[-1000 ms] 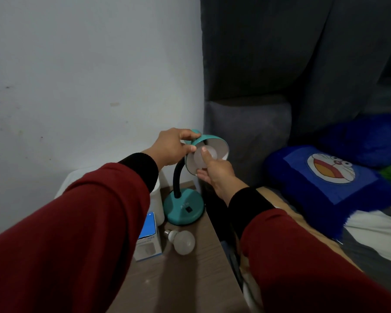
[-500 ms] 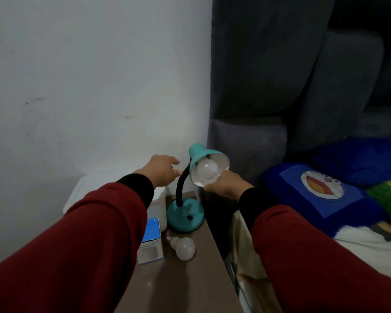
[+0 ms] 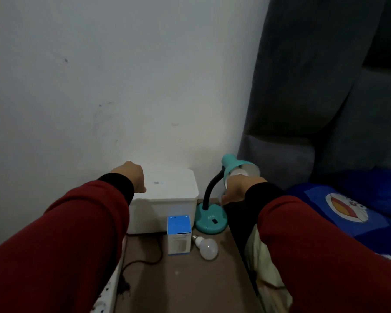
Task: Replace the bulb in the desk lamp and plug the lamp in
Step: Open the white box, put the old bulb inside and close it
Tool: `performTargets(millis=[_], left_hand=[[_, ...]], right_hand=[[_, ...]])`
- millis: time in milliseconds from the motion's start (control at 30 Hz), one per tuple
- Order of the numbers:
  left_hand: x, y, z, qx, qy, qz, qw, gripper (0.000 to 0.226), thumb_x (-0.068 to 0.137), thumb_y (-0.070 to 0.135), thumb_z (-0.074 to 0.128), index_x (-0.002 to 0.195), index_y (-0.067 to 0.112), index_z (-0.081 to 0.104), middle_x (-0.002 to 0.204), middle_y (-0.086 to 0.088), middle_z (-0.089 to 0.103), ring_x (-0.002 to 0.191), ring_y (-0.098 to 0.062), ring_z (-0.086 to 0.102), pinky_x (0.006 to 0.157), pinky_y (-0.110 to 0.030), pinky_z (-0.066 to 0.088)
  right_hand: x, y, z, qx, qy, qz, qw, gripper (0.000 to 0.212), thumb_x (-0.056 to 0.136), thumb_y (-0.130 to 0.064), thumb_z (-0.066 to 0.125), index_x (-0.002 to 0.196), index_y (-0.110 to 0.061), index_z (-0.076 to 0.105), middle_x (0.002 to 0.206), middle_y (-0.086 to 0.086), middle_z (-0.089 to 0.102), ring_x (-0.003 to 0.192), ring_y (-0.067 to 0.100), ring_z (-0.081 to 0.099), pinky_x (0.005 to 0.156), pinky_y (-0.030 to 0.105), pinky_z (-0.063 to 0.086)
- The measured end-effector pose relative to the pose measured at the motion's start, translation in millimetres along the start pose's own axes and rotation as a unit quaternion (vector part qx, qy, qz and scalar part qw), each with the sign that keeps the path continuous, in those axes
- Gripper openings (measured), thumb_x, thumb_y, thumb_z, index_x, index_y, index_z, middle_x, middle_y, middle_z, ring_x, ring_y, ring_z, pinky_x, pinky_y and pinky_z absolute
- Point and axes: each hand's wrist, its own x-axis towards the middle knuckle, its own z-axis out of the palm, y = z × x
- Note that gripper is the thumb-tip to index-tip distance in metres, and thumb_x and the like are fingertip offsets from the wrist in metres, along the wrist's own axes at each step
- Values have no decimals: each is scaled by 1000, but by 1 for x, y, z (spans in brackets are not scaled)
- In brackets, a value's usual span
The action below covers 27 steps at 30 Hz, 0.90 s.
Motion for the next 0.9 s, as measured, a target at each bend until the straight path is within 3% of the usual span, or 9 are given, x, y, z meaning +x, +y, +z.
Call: performTargets(millis=[133,200,367,500,700,900], left_hand=[[1,-36,13,-6,-2,-31,999,42,90,31,57,122,4,56,128,-13,56,116,-27,58,92,-31,48],[6,-48,22,-12,-15,-41,999,42,90,30,57,123,4,56,128,-13,56,116,-27,58,93,-30,48],[35,-67,51,-31,-44,-41,998,44,91,29,55,126,3,53,131,-15,53,118,-29,56,95,-32,47],[59,-72,74,-63,-64,-12,996,50,88,32,58,132,9,48,131,-14,52,118,-28,55,95,-32,47],[90,-75,99,-135,-115,21,984,111,71,57,69,148,7,7,143,-17,40,127,-33,44,104,-44,42],[96,-80,95,-160,-98,51,981,106,70,58,70,145,3,18,138,-15,46,123,-30,46,99,-34,40]], right_hand=[[13,-34,3,-48,2,-48,998,43,85,-42,63,115,-11,64,124,7,64,115,26,59,89,31,44],[25,-49,9,-77,-6,-65,995,45,81,-44,64,113,-12,66,123,6,66,111,27,61,93,32,48],[58,-74,19,-79,-18,-102,991,64,87,-39,63,143,-17,40,147,4,43,134,25,43,108,38,38],[87,-82,34,-46,-21,-100,994,81,79,-41,71,146,-24,30,147,11,37,133,30,42,107,42,40],[116,-89,51,-38,-61,-118,990,110,67,-54,76,151,-19,15,157,7,28,140,28,34,114,39,32],[113,-86,43,-37,-51,-137,988,102,76,-48,72,153,-13,13,157,12,26,143,29,28,113,32,27]])
